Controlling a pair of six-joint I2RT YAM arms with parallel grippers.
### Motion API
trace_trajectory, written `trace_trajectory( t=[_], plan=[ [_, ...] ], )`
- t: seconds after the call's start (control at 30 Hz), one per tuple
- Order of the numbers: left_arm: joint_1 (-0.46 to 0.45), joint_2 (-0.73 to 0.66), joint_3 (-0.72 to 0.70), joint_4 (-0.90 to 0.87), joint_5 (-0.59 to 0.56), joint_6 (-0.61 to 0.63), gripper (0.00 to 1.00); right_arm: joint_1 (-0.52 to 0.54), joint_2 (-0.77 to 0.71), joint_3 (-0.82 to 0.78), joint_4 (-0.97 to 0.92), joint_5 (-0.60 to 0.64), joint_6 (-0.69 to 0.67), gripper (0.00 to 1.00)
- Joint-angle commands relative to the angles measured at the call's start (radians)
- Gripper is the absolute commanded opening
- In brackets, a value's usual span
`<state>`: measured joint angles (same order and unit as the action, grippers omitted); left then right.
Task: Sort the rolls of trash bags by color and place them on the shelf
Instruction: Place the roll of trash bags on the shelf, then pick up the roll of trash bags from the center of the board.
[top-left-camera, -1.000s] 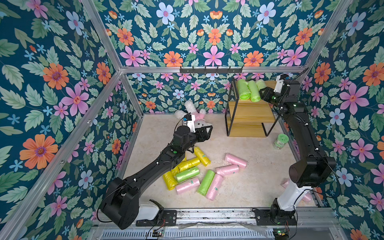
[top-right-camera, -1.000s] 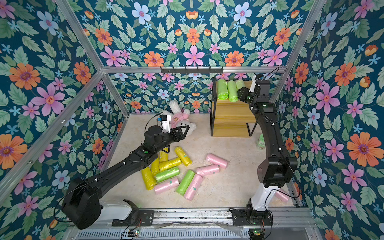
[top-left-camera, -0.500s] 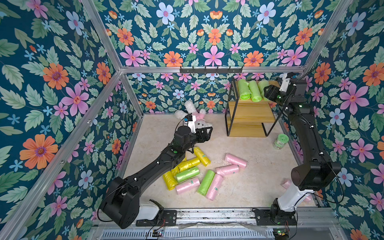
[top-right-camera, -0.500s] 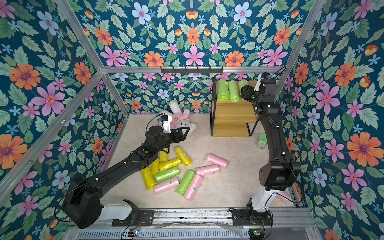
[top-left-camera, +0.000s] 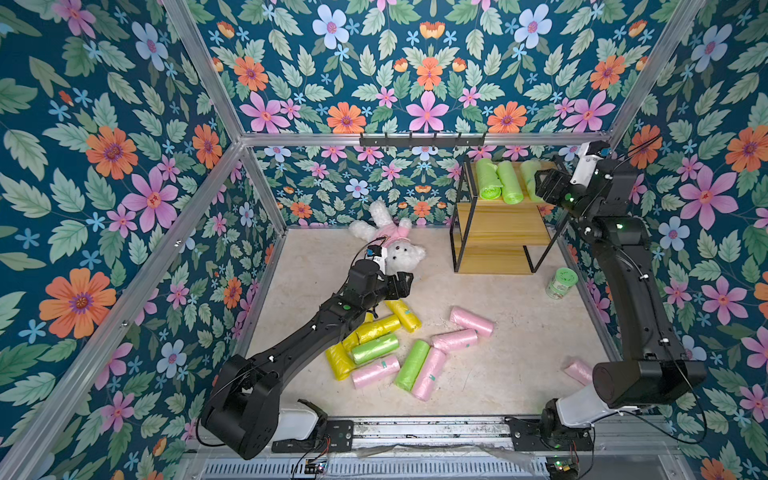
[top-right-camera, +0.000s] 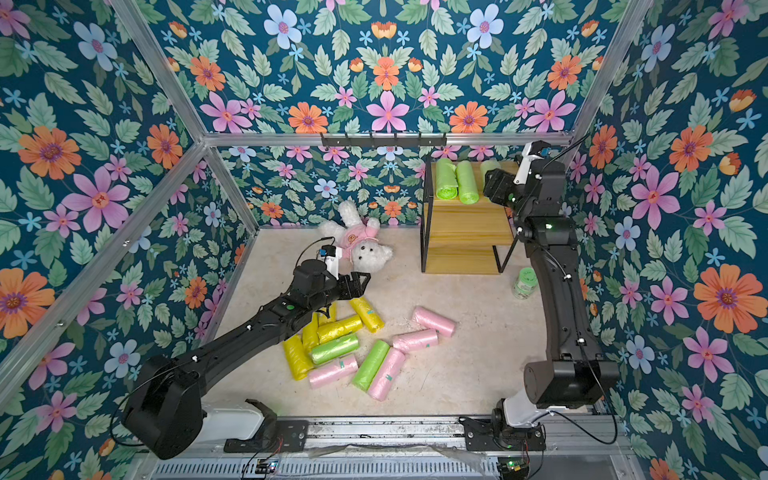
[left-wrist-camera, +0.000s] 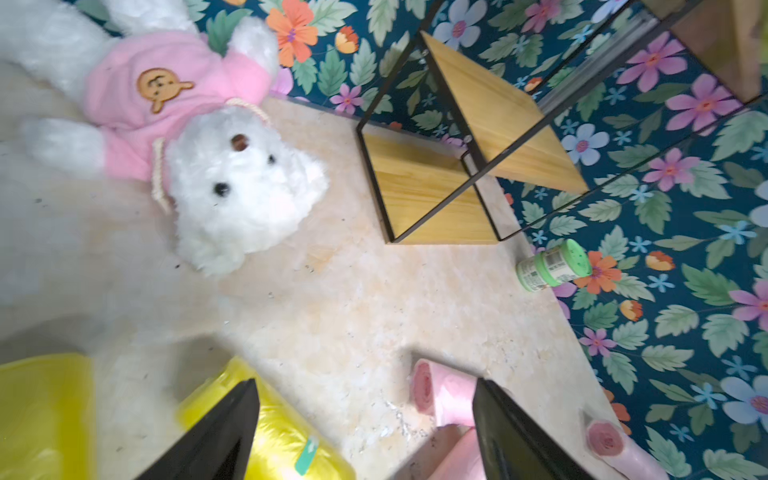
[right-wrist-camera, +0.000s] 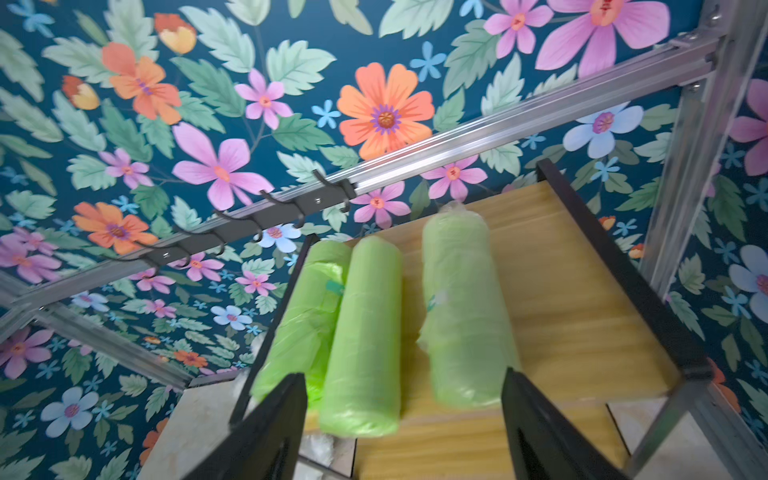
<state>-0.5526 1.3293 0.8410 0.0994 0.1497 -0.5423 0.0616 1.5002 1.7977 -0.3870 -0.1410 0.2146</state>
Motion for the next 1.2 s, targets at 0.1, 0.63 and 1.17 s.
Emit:
trace_trajectory(
  t=[0.1,0.63,1.17],
  plan=[
    [0.019,-0.014,-0.056,-0.145,-0.092,0.041,0.85,0.115,-0.178,-0.273,0.135,0.044,-0.031,0.81],
    [-0.089,-0.176,-0.145,-0.528,-0.15,-0.04,0.75,0.476,-0.405,-0.951,0.392,0.0,0.022,0.8],
    [-0.267,0.124,0.067,-0.828,-0.276,0.119,0.82,0.474,-0.39,-1.087,0.49,0.003,0.047,0.8]
  ],
)
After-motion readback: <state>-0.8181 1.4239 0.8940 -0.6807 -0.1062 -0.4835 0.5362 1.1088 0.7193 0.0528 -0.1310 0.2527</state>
